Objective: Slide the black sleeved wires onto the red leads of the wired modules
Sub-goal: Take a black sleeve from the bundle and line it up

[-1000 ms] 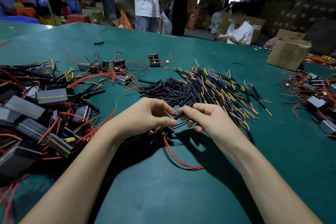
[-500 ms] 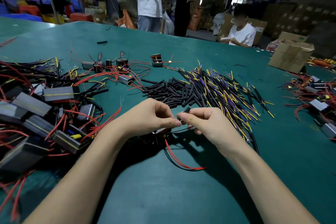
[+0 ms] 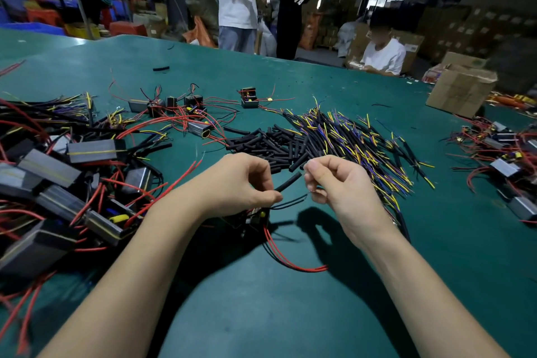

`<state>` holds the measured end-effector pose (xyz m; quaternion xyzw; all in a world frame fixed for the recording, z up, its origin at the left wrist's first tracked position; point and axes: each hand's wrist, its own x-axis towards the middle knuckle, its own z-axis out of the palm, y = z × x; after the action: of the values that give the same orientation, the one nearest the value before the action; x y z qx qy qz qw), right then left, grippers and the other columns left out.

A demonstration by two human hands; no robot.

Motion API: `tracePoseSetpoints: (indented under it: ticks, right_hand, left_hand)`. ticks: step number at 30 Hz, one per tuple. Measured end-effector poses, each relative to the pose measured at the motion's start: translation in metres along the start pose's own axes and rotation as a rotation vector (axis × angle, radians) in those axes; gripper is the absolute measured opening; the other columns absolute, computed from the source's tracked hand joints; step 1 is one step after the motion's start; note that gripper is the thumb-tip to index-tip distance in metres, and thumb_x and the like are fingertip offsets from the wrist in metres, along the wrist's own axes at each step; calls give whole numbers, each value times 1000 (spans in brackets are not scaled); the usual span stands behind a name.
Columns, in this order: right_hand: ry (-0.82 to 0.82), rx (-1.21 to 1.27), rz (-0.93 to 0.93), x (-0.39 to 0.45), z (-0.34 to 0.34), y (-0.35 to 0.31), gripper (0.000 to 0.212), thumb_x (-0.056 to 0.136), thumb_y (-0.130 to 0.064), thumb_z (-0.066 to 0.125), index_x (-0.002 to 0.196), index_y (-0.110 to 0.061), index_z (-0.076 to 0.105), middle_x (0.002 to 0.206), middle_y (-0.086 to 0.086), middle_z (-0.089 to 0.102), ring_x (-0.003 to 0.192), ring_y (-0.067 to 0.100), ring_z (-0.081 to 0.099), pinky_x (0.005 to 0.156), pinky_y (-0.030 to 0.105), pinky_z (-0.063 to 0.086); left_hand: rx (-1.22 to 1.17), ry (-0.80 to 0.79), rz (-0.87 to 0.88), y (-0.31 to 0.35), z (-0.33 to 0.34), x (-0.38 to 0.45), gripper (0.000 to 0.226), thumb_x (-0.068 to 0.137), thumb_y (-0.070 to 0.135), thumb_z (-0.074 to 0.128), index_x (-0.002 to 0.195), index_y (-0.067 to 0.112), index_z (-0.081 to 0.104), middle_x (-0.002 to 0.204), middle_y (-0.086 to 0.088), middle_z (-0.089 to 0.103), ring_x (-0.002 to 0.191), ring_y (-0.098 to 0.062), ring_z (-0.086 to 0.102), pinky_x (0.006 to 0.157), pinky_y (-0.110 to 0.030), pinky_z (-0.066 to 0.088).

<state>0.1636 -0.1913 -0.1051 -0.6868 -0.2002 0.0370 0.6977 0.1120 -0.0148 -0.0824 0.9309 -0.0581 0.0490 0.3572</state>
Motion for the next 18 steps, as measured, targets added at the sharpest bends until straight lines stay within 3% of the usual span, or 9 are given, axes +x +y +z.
tracePoseSetpoints:
  ticks: [3,6,8,11,14,18]
  right_hand:
    - [11,2,-50,-2,3,-2,19,96,-9,53,79,-12,60,61,-9,60,56,3,50,51,12,40]
    - [3,-29,-93,-2,3,-5,20,96,-8,52,79,-13,59,59,-9,57,55,3,48,51,12,39]
    - [11,-52,-107,-3,4,-5,21,97,-8,51,78,-13,59,58,-9,56,55,2,47,52,12,39]
    - [30,-48,-123,-3,5,-5,21,97,-6,50,77,-11,58,60,-9,56,54,3,46,51,13,37]
    - [68,-22,-111,-3,5,-3,22,97,-5,50,76,-10,57,61,-7,55,54,3,45,50,13,37]
    - [101,34,-39,-2,11,2,23,96,-5,50,75,-10,58,58,-7,54,51,1,45,48,12,38]
  left_hand:
    - [10,45,56,4,0,-1,14,77,28,76,79,21,65,80,5,69,69,-1,59,61,-7,38]
    - [-222,174,168,15,9,1,21,78,29,75,96,19,69,86,2,71,81,-7,65,75,-15,46]
    - [-295,235,215,20,17,3,14,80,20,74,92,13,71,83,-2,72,74,-10,65,73,-19,49]
    - [-284,271,211,17,23,5,2,81,10,72,81,11,71,72,2,69,63,-3,57,64,-12,43]
    - [-222,242,215,13,22,5,6,82,10,71,78,14,69,67,10,65,62,0,55,63,-6,38]
    - [-176,188,207,8,20,7,7,83,13,70,78,16,67,66,10,62,60,1,53,63,-11,40]
